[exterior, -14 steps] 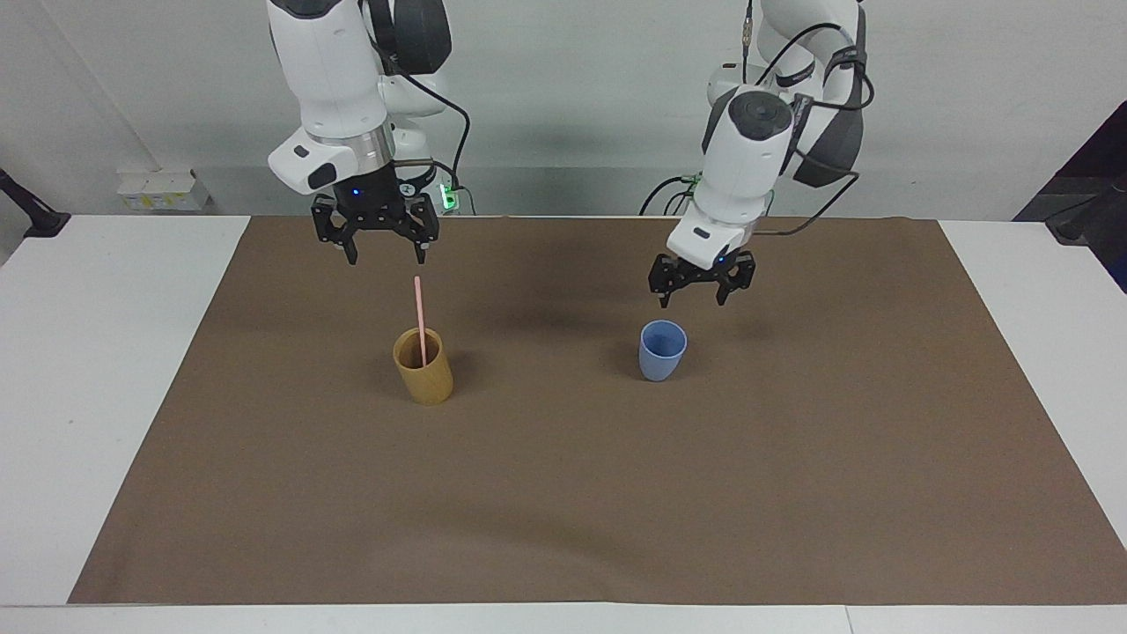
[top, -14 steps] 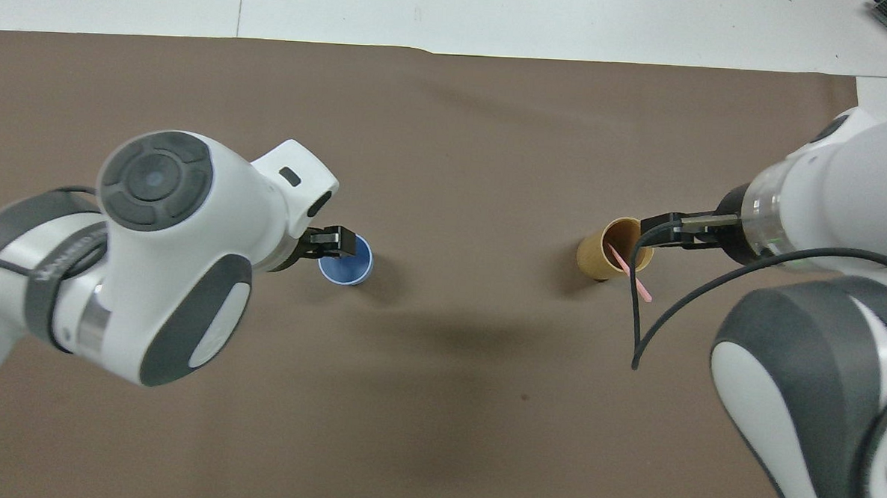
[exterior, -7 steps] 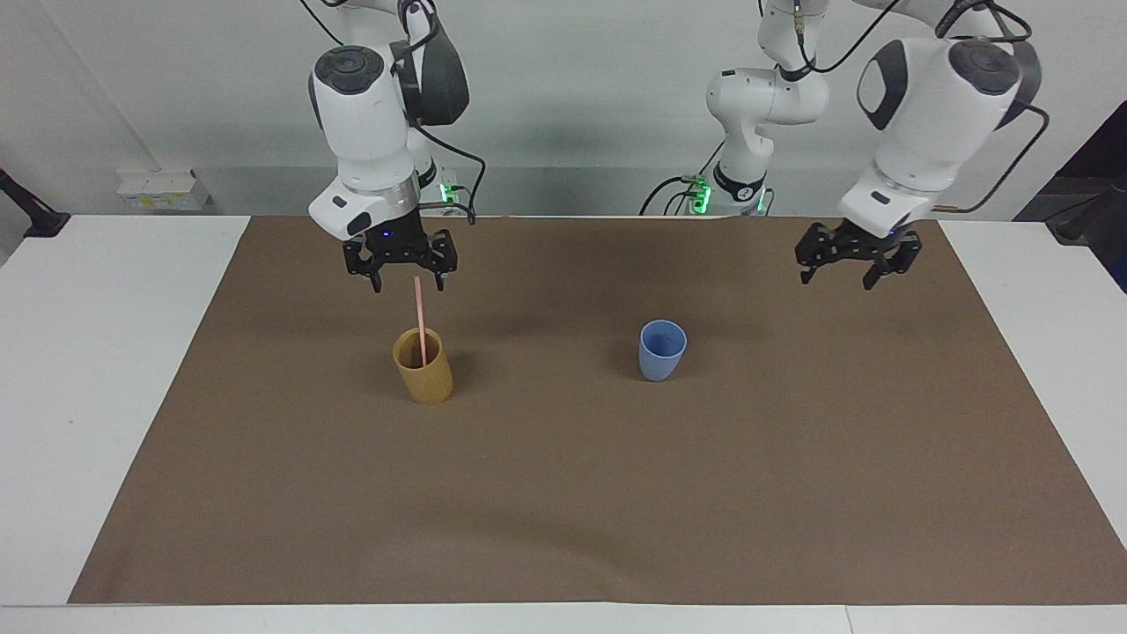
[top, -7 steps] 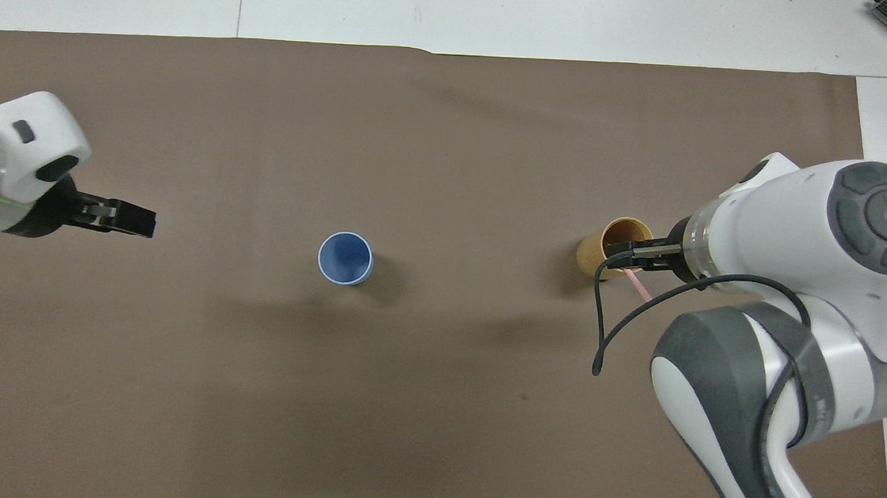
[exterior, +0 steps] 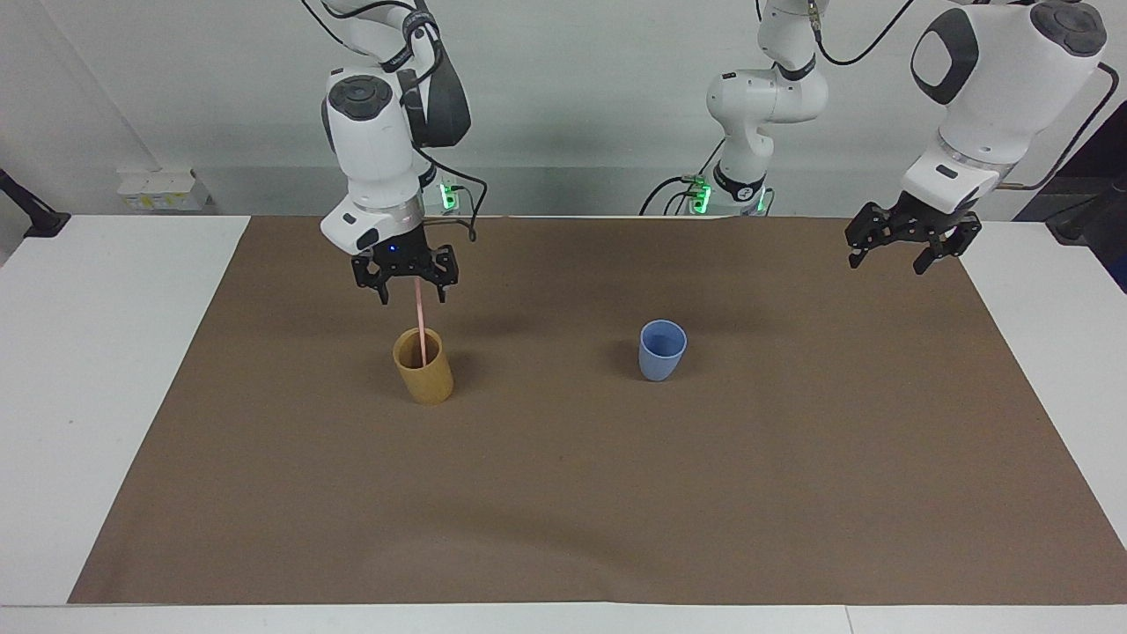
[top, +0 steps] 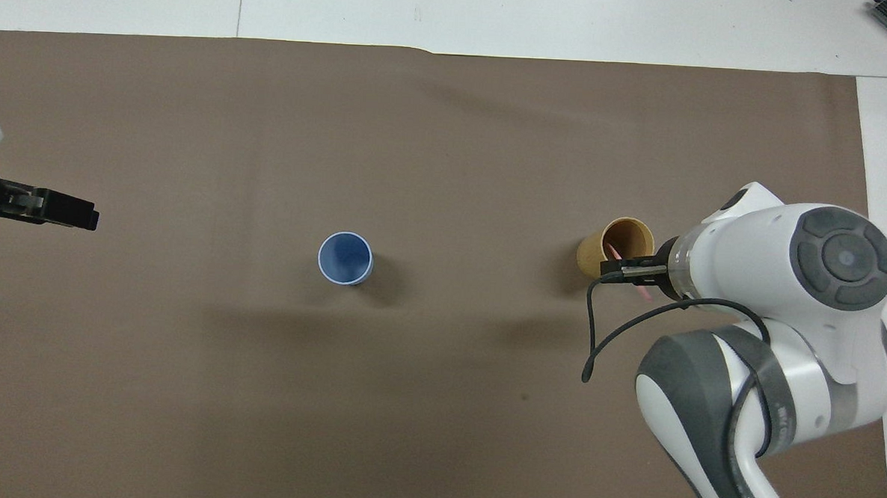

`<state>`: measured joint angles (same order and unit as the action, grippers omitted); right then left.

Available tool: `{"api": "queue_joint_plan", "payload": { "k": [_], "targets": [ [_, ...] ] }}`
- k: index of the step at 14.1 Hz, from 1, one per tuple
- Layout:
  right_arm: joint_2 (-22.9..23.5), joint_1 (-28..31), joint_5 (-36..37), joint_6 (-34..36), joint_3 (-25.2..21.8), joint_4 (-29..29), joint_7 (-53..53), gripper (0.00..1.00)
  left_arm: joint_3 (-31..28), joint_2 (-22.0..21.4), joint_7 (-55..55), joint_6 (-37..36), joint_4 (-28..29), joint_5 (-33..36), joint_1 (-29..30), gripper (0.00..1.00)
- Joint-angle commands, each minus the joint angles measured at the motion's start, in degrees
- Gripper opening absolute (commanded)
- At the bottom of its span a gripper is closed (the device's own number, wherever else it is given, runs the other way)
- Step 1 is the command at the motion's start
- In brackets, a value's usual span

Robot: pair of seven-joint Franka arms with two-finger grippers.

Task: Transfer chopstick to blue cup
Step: 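Release the blue cup with the left gripper while the right gripper reaches the stick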

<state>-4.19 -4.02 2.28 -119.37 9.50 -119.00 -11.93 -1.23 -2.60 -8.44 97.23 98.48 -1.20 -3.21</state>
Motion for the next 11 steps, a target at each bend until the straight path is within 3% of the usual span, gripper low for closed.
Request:
{"api": "queue_joint_plan", "payload": {
  "k": [1, 5, 11],
  "targets": [
    [-2.6, 0.9, -1.6, -1.4, 0.2, -3.3, -0.4, 0.81, 0.2, 0.0, -0.3, -3.0, -2.1, 0.8, 0.6, 1.00],
    [-3.7, 0.8, -3.6, -1.3, 0.3, -4.8, -0.5, 0.57, -0.2, 0.0, -0.3, -5.5, -3.4, 0.8, 0.7, 1.00],
    [-4.1, 0.8, -3.6, -0.1, 0.3, -5.1, -0.5, 0.32, -1.4, -0.2, -4.5, -6.3, -3.5, 0.7, 2.8, 1.00]
  ]
}}
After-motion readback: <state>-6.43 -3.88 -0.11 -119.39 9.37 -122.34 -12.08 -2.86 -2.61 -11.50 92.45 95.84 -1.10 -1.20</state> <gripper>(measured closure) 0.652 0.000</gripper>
